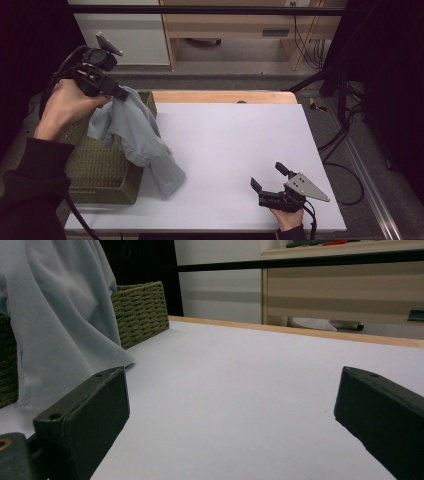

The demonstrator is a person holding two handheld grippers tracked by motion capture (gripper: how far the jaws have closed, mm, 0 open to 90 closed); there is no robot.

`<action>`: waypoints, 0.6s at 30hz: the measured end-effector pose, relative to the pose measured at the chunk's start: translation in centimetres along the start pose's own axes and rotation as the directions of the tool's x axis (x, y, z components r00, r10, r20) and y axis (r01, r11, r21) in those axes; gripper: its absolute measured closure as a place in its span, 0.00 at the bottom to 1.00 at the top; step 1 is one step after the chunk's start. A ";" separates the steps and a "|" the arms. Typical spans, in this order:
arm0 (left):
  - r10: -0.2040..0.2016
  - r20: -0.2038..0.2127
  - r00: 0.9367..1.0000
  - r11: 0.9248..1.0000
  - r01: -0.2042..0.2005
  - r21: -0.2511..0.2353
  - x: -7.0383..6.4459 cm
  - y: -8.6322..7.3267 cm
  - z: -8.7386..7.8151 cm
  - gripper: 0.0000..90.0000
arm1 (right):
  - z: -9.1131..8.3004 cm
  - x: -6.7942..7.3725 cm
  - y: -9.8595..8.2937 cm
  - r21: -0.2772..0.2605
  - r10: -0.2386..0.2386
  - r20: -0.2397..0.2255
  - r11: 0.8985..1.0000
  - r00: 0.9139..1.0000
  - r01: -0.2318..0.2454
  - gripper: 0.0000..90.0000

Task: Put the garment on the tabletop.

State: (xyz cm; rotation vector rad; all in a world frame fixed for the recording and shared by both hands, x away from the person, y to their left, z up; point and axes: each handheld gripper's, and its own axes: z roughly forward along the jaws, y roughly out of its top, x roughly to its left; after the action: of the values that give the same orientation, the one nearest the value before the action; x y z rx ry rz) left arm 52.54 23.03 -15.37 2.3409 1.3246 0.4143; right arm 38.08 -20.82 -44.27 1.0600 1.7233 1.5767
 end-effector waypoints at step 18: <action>0.166 0.051 0.985 0.985 -0.164 -0.054 -7.3 2.6 0.1 0.94 | -0.1 0.1 0.1 -0.002 0.006 -0.001 1.000 1.000 -0.006 0.02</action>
State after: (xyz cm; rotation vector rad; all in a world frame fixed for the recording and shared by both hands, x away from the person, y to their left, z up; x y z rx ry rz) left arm 50.81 15.48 -14.60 2.4112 1.0870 0.4243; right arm 37.96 -20.85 -44.10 1.0646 1.7199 1.5827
